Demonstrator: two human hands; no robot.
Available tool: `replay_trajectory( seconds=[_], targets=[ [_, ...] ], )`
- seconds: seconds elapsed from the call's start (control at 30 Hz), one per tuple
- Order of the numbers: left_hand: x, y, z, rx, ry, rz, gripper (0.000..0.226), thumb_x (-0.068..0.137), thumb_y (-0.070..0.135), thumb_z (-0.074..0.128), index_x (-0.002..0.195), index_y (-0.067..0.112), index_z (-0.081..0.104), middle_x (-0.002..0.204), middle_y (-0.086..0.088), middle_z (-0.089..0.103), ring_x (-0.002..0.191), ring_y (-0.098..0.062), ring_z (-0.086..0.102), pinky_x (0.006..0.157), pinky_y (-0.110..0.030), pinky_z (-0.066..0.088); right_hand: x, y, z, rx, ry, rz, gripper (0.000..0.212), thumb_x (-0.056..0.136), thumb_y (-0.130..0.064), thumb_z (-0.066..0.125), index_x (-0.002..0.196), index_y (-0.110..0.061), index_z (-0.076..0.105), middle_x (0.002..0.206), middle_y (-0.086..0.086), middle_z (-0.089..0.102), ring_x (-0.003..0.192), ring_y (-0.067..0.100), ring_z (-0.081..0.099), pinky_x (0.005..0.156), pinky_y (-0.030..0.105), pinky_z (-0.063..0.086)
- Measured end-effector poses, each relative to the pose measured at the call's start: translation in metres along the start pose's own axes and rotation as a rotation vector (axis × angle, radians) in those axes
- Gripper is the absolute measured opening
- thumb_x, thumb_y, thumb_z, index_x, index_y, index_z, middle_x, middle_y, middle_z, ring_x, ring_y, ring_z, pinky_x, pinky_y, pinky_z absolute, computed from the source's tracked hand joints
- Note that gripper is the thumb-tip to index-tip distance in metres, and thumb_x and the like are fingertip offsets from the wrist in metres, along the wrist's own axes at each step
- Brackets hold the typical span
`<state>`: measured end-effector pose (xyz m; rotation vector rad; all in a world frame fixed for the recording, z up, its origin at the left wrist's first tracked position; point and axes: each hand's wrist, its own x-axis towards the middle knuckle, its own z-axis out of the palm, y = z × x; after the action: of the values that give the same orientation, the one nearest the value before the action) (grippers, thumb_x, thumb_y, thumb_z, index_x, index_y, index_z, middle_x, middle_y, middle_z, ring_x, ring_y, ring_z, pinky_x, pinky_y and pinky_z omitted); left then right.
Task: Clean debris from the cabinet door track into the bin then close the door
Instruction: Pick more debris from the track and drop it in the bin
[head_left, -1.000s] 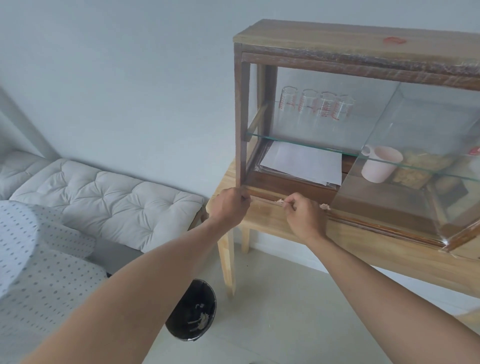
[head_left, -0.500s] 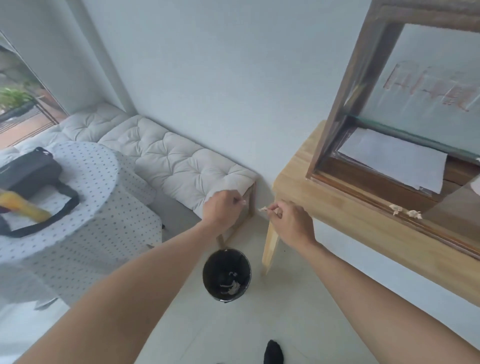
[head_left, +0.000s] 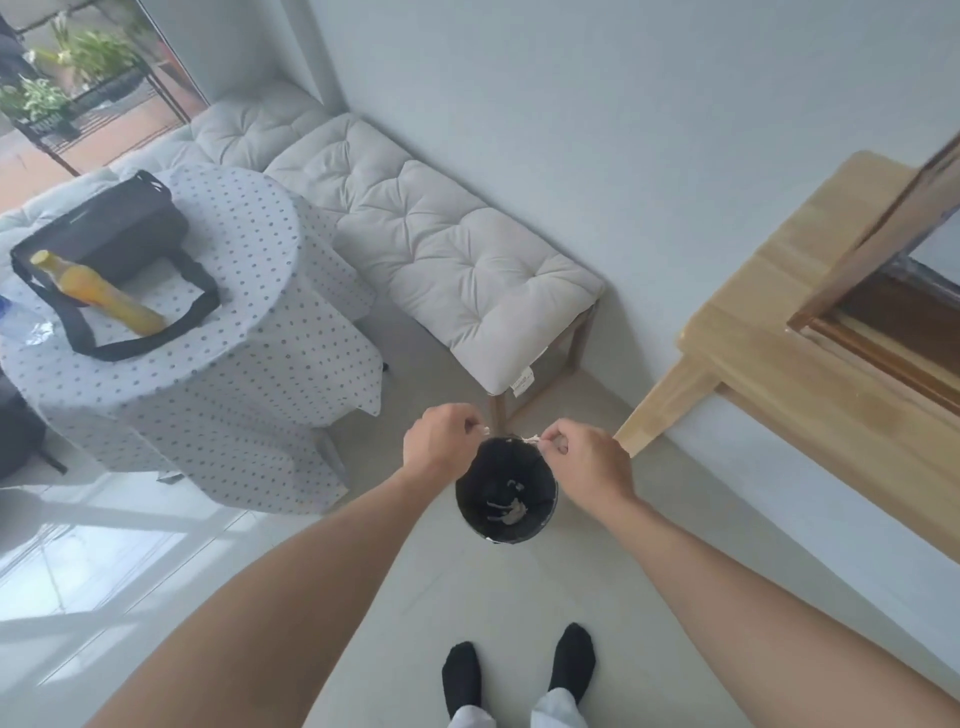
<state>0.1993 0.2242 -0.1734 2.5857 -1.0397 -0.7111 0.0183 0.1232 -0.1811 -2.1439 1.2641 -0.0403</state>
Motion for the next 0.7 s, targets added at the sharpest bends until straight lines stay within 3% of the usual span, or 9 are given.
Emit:
replay_trajectory(
  seconds=[0.33, 0.57, 0.7],
  targets=[
    [0.014, -0.001, 0.006, 0.083, -0.106, -0.025, 0.034, 0.098, 0.019, 0.051, 0.123, 0.025, 0.074, 0.116, -0.001, 0.075, 0.110, -0.036, 0.068, 0.095, -0.044, 0.057, 0.020, 0.013, 0.007, -0.043, -0.050, 0.027, 0.031, 0.098, -0.042, 0.063, 0.124, -0.029, 0.073, 0.106, 0.000, 0.078, 0.103, 0.029, 0.070, 0.083, 0.038, 0.056],
    [0.010, 0.018, -0.016, 0.067, -0.080, 0.037, 0.031, 0.099, 0.026, 0.057, 0.126, 0.027, 0.073, 0.111, 0.001, 0.075, 0.102, -0.029, 0.070, 0.090, -0.043, 0.059, 0.015, 0.010, -0.026, 0.028, 0.050, 0.049, 0.040, 0.098, -0.050, 0.062, 0.132, -0.030, 0.069, 0.085, -0.009, 0.066, 0.099, 0.025, 0.070, 0.076, 0.033, 0.047],
    [0.003, 0.045, -0.040, 0.044, -0.049, 0.112, 0.041, 0.099, 0.036, 0.062, 0.140, 0.034, 0.066, 0.112, 0.008, 0.074, 0.108, -0.025, 0.070, 0.093, -0.041, 0.057, 0.002, 0.003, -0.062, 0.056, 0.148, 0.047, 0.045, 0.098, -0.055, 0.061, 0.135, -0.030, 0.068, 0.100, -0.001, 0.075, 0.101, 0.026, 0.070, 0.077, 0.035, 0.048]
  ],
)
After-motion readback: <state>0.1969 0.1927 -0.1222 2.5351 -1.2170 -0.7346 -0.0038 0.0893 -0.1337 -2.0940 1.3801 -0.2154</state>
